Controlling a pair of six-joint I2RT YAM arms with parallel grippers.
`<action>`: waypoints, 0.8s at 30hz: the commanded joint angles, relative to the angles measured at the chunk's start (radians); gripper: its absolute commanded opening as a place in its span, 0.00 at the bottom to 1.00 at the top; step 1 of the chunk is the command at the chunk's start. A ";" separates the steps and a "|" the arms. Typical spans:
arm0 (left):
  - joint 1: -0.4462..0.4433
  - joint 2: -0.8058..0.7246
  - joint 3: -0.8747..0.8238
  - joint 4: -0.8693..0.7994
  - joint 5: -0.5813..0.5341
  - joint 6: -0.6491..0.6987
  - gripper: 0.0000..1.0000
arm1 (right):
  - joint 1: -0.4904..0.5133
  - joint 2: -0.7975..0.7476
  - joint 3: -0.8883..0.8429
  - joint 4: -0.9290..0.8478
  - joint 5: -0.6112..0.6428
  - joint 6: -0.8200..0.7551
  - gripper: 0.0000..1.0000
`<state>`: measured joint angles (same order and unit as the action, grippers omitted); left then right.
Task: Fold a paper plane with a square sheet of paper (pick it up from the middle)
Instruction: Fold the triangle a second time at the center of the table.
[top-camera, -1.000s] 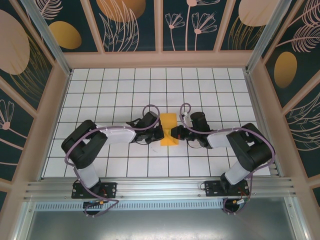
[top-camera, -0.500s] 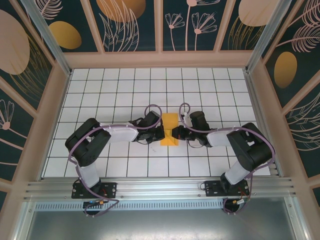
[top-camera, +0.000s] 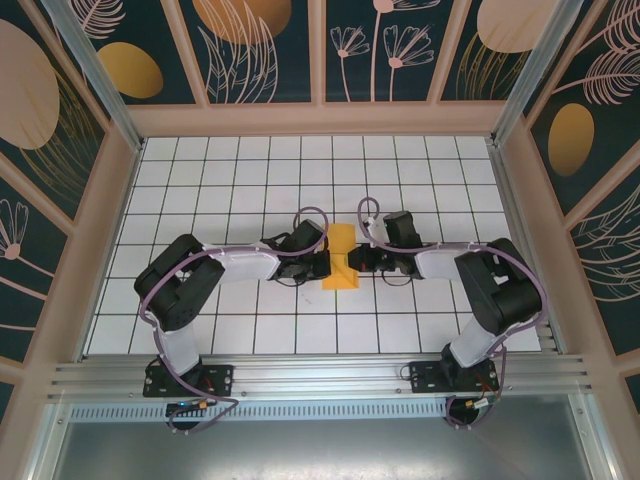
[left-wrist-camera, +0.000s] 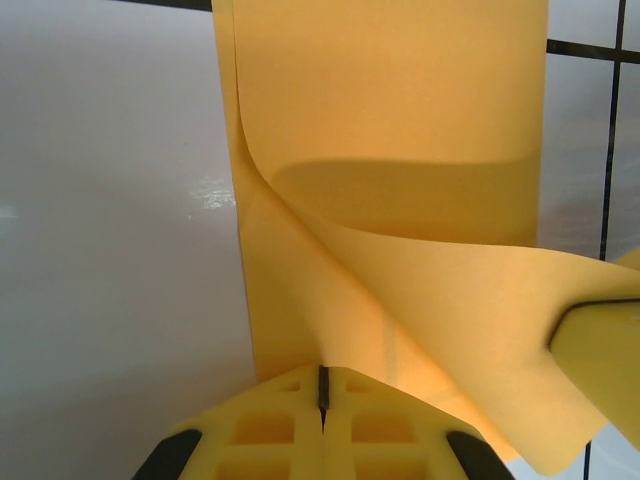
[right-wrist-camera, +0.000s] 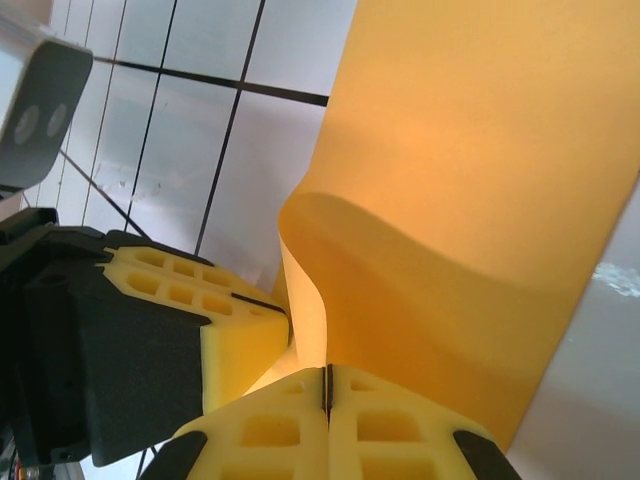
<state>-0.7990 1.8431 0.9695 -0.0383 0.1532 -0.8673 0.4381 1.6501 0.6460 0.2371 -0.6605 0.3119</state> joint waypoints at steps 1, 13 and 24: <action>-0.003 0.049 -0.003 -0.089 -0.047 0.032 0.04 | -0.020 0.025 0.040 -0.055 -0.085 -0.087 0.06; -0.001 -0.017 0.033 -0.116 -0.134 0.036 0.04 | 0.003 -0.011 -0.053 0.171 -0.051 0.214 0.02; -0.002 -0.124 0.010 -0.042 -0.028 -0.008 0.19 | 0.097 -0.133 -0.184 0.371 0.167 0.513 0.01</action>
<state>-0.8040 1.7386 1.0061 -0.1116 0.0689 -0.8478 0.5274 1.5513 0.4732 0.5270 -0.5632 0.7422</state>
